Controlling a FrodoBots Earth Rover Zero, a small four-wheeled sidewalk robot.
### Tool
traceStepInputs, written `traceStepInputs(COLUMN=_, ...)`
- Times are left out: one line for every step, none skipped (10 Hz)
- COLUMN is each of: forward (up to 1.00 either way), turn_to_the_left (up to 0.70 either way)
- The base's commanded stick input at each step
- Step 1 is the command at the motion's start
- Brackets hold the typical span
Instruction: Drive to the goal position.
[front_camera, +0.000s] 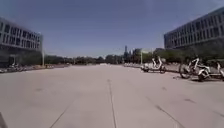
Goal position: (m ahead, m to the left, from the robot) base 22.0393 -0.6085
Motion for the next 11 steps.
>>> traceStepInputs(forward=1.0, turn_to_the_left=0.0)
traceStepInputs(forward=1.0, turn_to_the_left=0.0)
traceStepInputs(forward=1.0, turn_to_the_left=0.0)
traceStepInputs(forward=1.0, turn_to_the_left=0.0)
traceStepInputs(forward=1.0, turn_to_the_left=0.0)
traceStepInputs(forward=1.0, turn_to_the_left=0.0)
traceStepInputs(forward=1.0, turn_to_the_left=0.0)
traceStepInputs(forward=1.0, turn_to_the_left=0.0)
traceStepInputs(forward=1.0, turn_to_the_left=0.0)
traceStepInputs(forward=1.0, turn_to_the_left=0.0)
traceStepInputs(forward=1.0, turn_to_the_left=0.0)
